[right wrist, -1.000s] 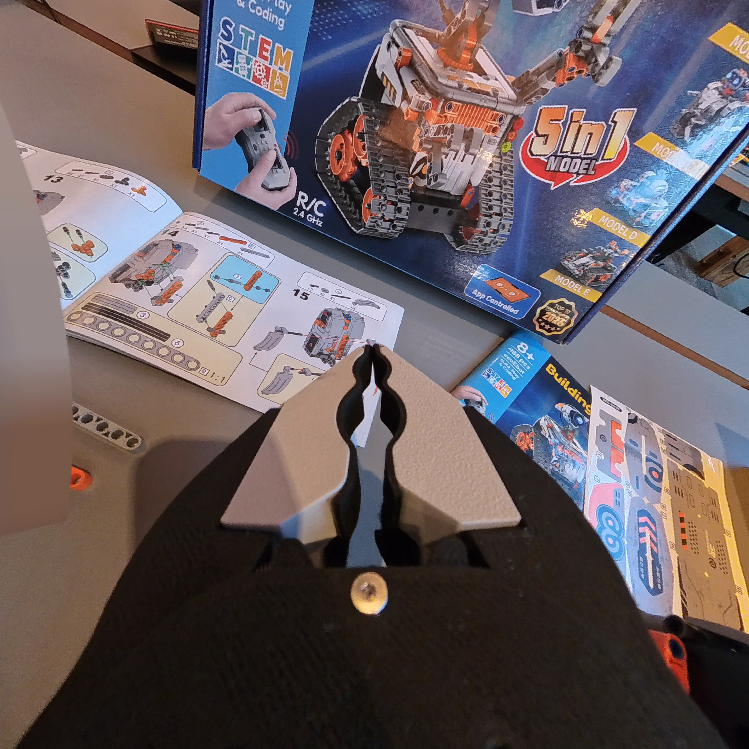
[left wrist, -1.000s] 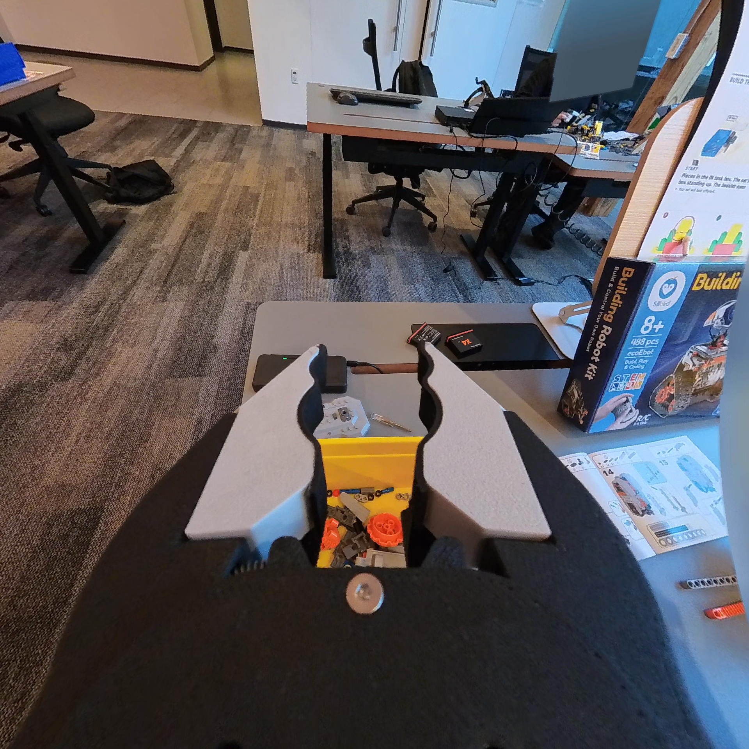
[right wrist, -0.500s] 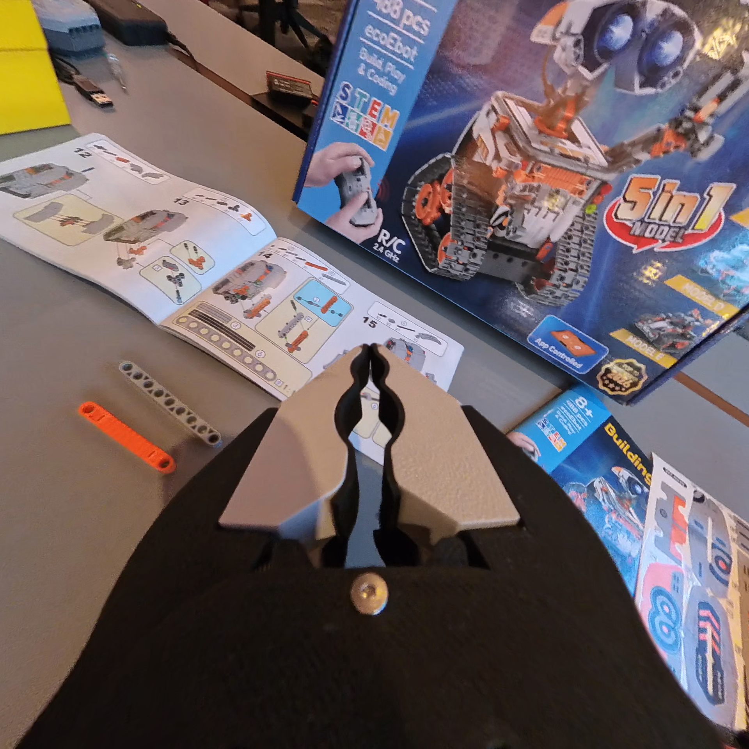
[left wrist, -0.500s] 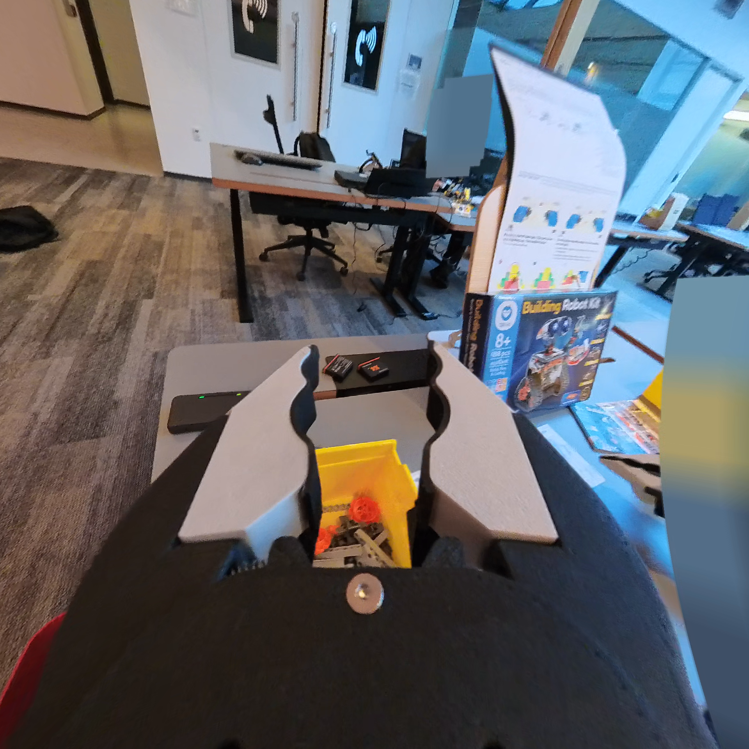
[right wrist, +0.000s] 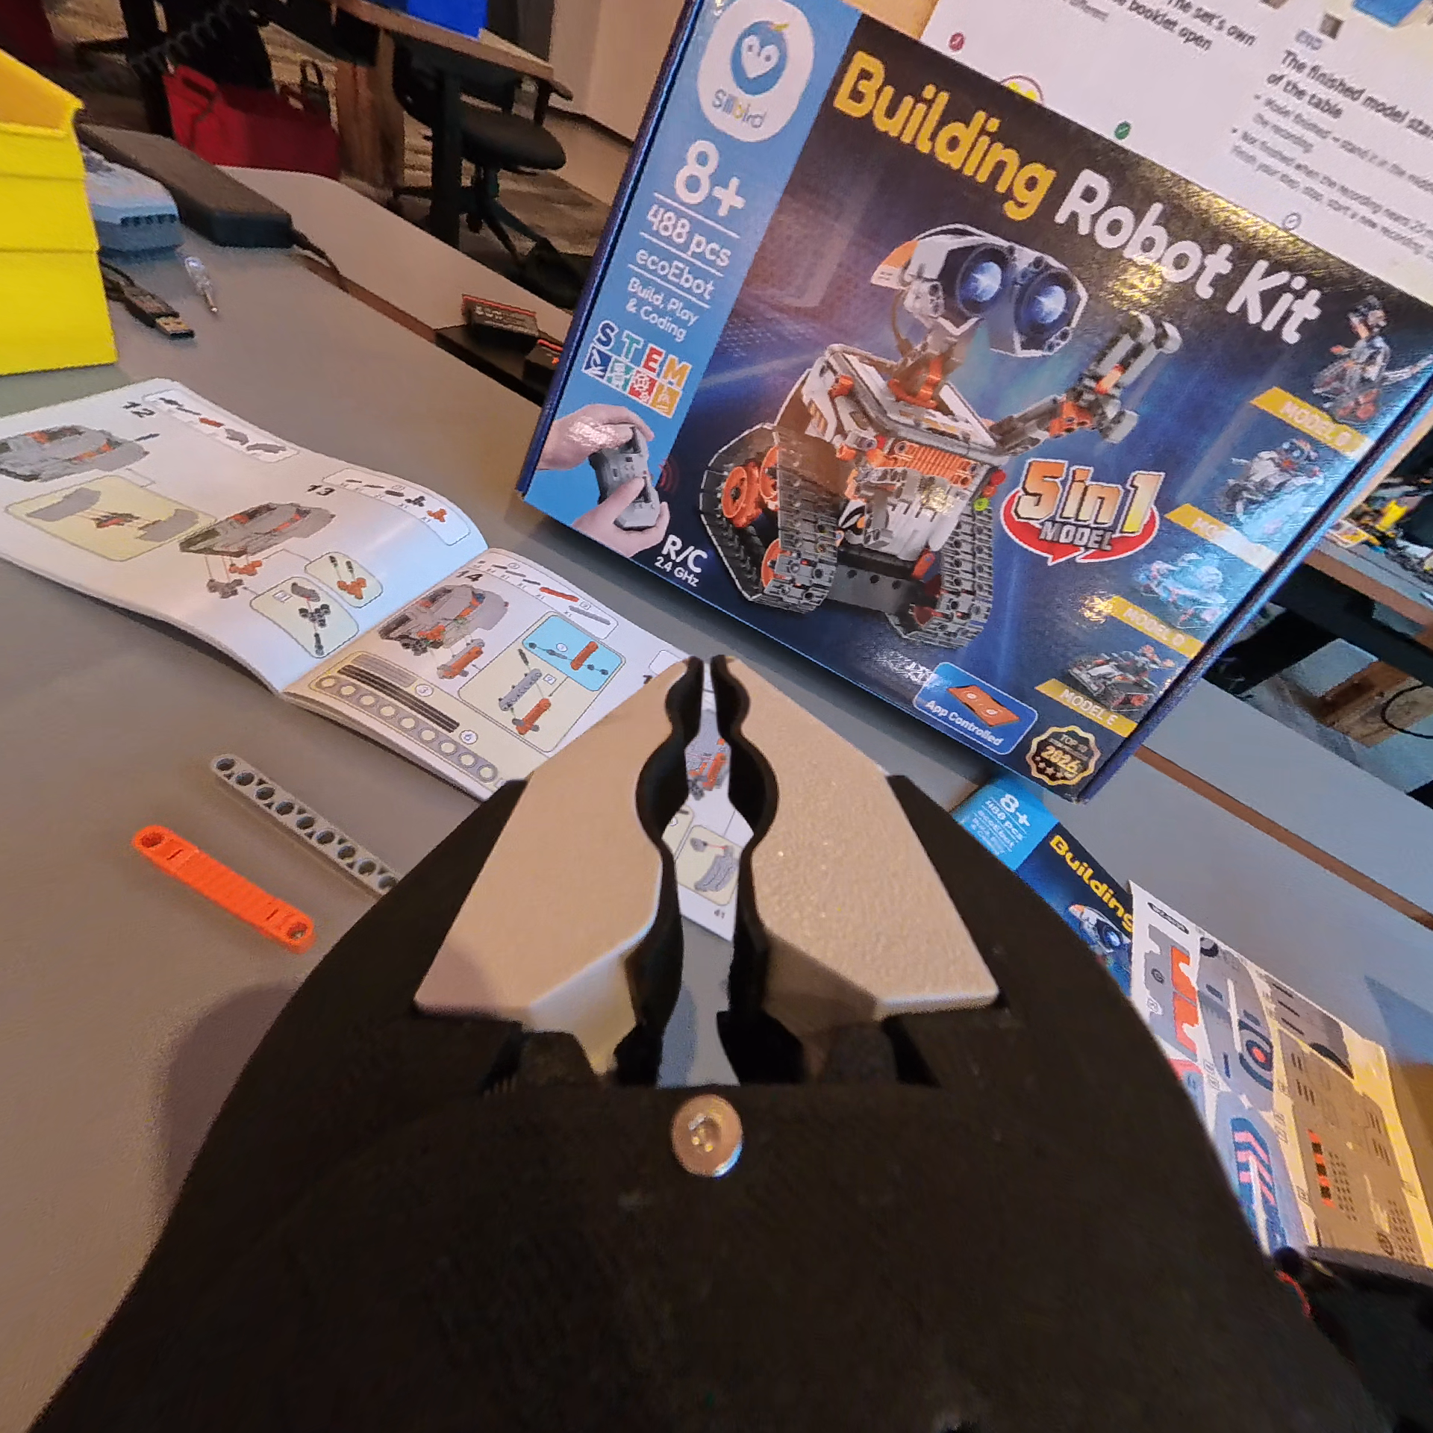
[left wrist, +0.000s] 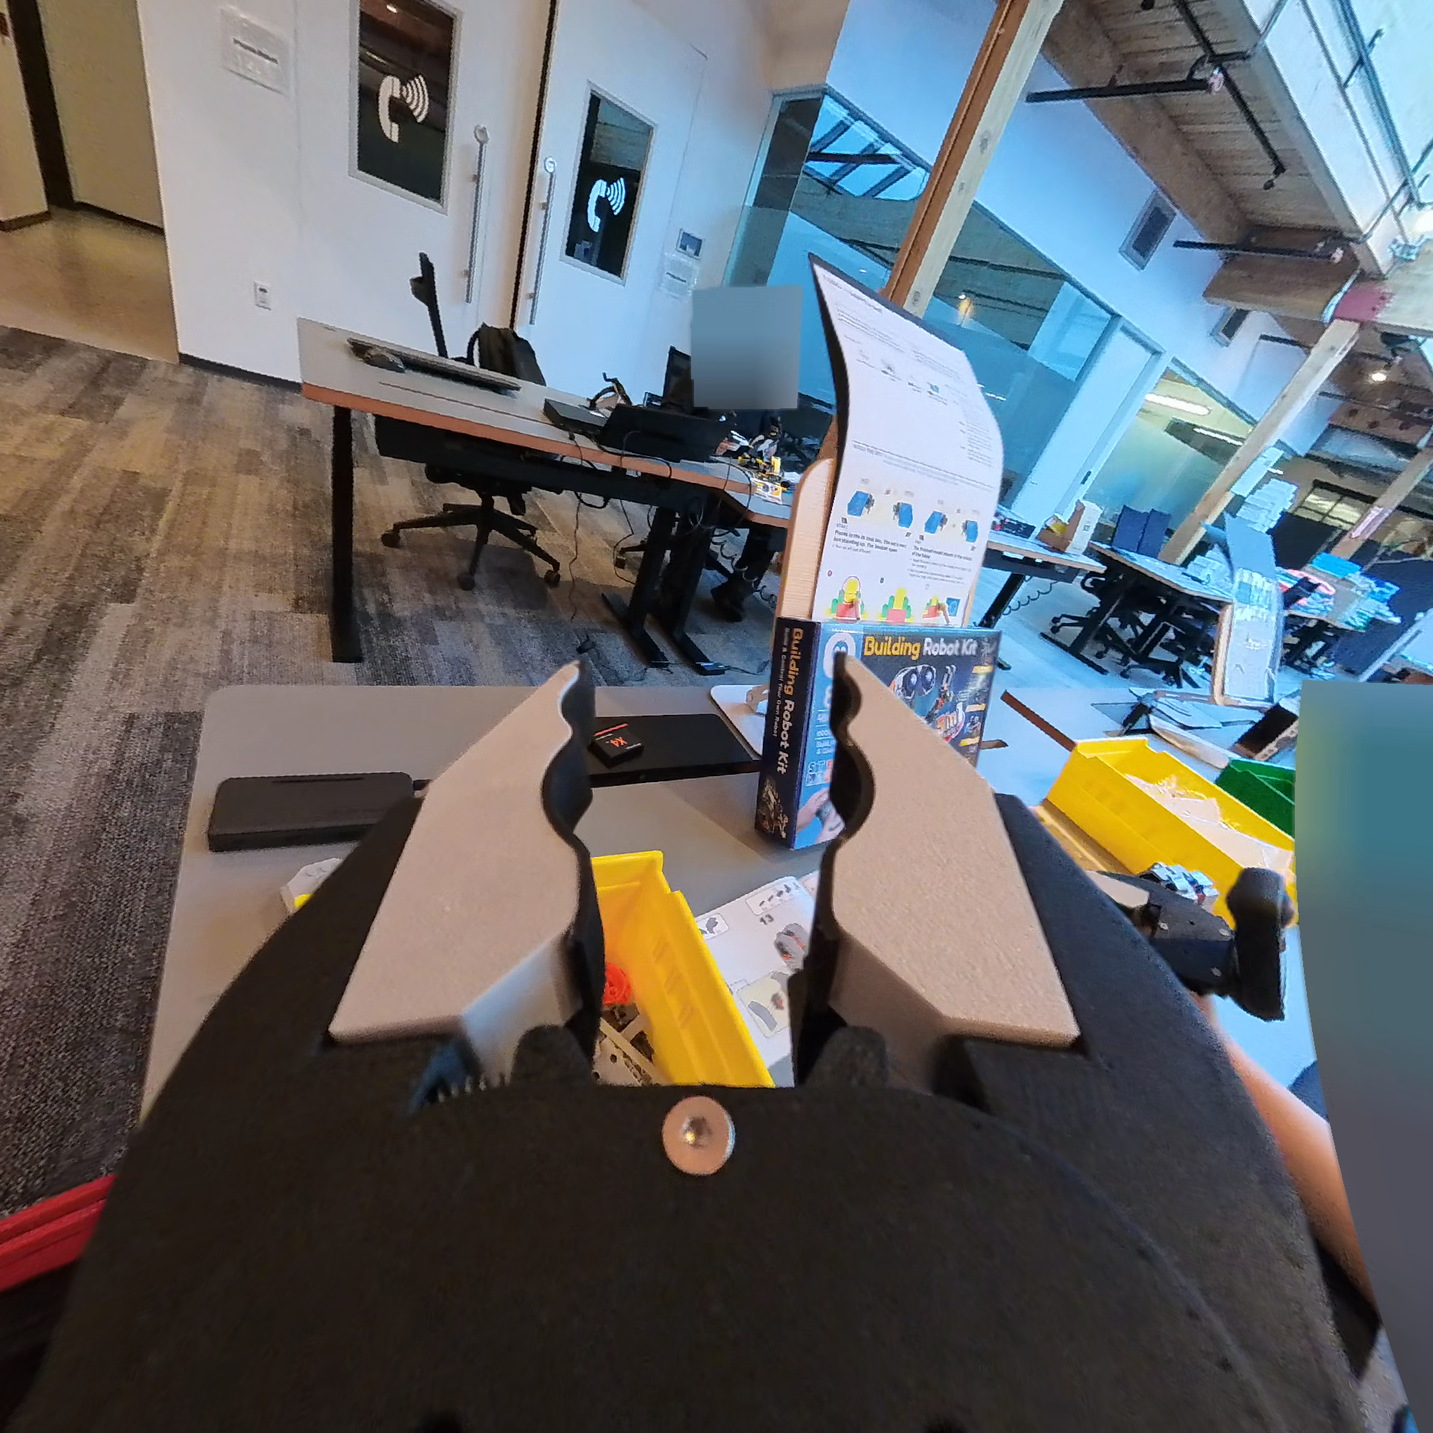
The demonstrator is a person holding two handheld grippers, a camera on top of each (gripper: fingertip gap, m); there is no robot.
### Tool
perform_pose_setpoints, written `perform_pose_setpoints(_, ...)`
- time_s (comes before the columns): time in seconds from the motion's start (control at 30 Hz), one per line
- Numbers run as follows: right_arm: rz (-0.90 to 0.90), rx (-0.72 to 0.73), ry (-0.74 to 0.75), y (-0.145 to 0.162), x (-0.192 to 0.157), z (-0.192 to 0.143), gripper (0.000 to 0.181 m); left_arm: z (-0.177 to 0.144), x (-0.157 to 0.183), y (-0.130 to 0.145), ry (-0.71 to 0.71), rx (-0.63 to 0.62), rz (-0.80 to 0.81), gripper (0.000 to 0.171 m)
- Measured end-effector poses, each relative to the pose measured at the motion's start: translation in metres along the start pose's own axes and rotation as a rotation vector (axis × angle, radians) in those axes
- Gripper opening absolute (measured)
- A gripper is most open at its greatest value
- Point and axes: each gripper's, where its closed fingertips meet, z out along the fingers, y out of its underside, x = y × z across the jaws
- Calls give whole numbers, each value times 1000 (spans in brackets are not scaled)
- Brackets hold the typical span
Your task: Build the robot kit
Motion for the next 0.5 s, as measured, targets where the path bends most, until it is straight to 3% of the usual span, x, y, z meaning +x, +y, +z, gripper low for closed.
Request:
perform_pose_setpoints(0.13,-4,13,-22,-6,-6,6,7,-4,-8,-8,15,25,-23,59)
perform_pose_setpoints(0.33,-76,68,-23,-48,-10,25,9,4,-14,-1,6,2,5,67)
perform_pose_setpoints(0.43,-6,141,-37,-55,-8,33,8,10,9,9,167,-44,-34,85)
perform_pose_setpoints(0.5,17,153,-15,-49,-3,32,8,12,18,4,220,-3,-60,84)
